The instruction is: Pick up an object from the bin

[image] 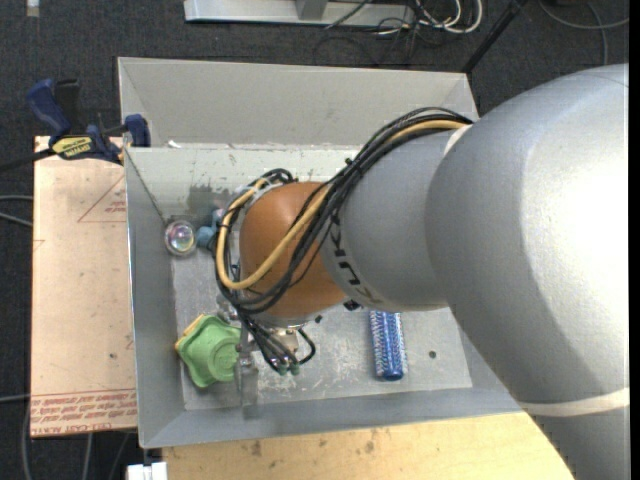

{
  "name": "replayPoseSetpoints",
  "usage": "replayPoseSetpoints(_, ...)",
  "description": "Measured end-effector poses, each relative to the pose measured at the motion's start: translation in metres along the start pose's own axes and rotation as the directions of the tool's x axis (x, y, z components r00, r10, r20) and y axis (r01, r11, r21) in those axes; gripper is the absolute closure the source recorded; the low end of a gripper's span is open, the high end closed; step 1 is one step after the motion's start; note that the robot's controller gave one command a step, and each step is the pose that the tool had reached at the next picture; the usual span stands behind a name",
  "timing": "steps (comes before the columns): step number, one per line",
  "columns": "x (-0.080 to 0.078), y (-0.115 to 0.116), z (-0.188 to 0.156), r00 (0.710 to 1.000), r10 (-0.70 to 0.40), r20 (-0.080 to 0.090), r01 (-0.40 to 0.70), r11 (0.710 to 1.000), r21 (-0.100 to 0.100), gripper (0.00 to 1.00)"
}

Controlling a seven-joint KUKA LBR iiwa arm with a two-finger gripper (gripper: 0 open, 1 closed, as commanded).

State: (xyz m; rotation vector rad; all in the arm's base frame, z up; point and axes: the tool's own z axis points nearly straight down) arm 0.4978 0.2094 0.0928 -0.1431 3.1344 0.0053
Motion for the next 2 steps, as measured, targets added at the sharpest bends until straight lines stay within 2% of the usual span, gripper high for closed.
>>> replayPoseSetpoints(1, 0.000, -0.001, 0.002, 1.000, 0.003, 0.001, -0.003, 1.000, 0.001, 1.00)
replayPoseSetpoints(2, -0.045, -0.022, -0.110, 0.998, 0.056, 0.008, -0.056, 0.998, 0.000, 1.00)
